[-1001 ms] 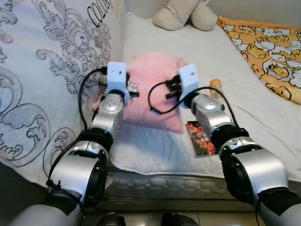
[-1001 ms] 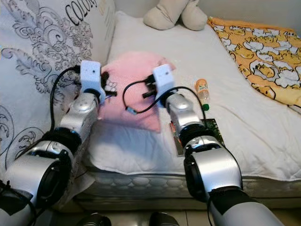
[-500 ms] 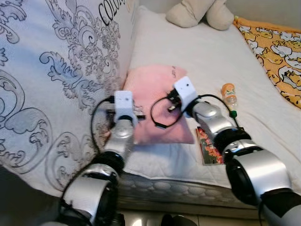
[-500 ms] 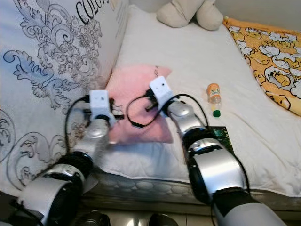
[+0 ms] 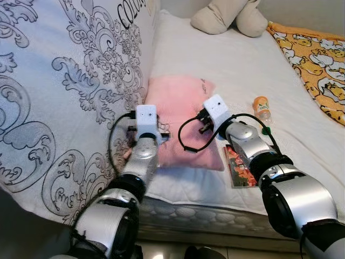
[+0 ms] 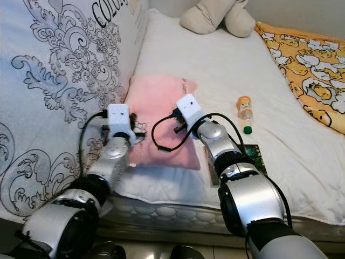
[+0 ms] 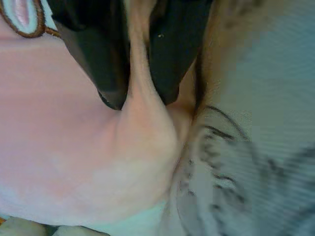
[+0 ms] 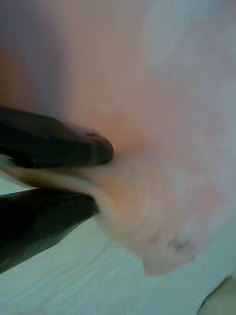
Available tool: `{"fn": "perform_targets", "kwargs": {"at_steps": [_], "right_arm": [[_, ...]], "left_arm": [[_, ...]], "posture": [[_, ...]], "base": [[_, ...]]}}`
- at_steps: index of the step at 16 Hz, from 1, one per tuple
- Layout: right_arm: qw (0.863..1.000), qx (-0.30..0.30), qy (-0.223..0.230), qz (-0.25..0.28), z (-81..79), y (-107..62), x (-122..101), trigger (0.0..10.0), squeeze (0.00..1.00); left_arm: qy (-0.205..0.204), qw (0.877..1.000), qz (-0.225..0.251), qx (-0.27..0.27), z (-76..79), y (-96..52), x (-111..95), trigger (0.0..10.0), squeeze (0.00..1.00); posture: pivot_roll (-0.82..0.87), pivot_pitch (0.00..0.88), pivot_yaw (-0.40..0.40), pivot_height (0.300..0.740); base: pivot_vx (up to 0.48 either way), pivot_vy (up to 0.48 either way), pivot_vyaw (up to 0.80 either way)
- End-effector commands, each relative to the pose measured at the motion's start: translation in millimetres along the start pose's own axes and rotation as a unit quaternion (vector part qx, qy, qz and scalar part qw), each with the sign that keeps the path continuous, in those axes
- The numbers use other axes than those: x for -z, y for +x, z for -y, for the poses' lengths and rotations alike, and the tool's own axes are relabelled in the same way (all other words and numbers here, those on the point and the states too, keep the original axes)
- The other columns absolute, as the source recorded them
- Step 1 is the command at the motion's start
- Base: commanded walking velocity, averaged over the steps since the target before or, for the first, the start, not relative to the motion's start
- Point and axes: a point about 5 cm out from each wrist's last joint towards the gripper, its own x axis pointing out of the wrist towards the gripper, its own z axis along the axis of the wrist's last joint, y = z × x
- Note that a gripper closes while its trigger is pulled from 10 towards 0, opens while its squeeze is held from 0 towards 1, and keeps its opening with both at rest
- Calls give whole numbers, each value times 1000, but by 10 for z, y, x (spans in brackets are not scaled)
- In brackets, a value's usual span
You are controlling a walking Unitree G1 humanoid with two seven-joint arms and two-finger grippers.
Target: Clean up the room
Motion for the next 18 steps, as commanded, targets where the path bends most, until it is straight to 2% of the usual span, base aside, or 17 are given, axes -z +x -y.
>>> {"fn": "perform_targets", "kwargs": {"at_steps": [1,4,7,8,9,10,11,12,14,15,18], "right_arm": [[999,41,29,-5,167,-70,87,10000,1000],[998,48,48,5,172,-71,77,10000,1000],[998,49,40,7,171,-80,97,10000,1000],[998,51,37,8,179,-84,98,10000,1000],[998,54,32,10,209,-96,97,10000,1000],[998,54,31,10,212,-97,96,10000,1000],[998,60,32,12,245,-106,86,10000,1000],[997,66,39,23,280,-109,41,10000,1000],[993,78,66,62,323,-104,-89,10000,1000],[991,74,71,91,310,-102,-157,10000,1000],[983,83,89,134,332,-141,-196,10000,1000]], "left_arm": [[19,1000,7,-16,-101,25,-35,10000,1000],[36,999,29,-13,-162,55,-136,10000,1000],[26,999,43,-9,-168,70,-218,10000,1000],[14,999,45,-4,-130,63,-231,10000,1000],[-36,998,44,14,25,24,-260,10000,1000],[-41,998,44,16,43,20,-263,10000,1000],[-73,995,49,36,153,-12,-310,10000,1000],[-83,994,62,46,218,-41,-380,10000,1000],[-54,993,91,46,191,-76,-491,10000,1000],[-25,993,112,33,93,-120,-549,10000,1000],[-11,990,138,29,-26,-270,-638,10000,1000]], "posture": [[11,16,-97,740],[11,13,-95,740],[8,7,-93,740],[6,4,-92,740],[3,1,-91,740],[3,1,-91,740],[3,0,-91,740],[3,0,-92,740],[5,0,-93,740],[5,0,-92,740],[-6,0,-86,740]], "base": [[0,0,0],[0,0,0],[0,0,0],[0,0,0],[0,0,0],[0,0,0],[0,0,0],[0,0,0],[0,0,0],[0,0,0],[0,0,0]]}}
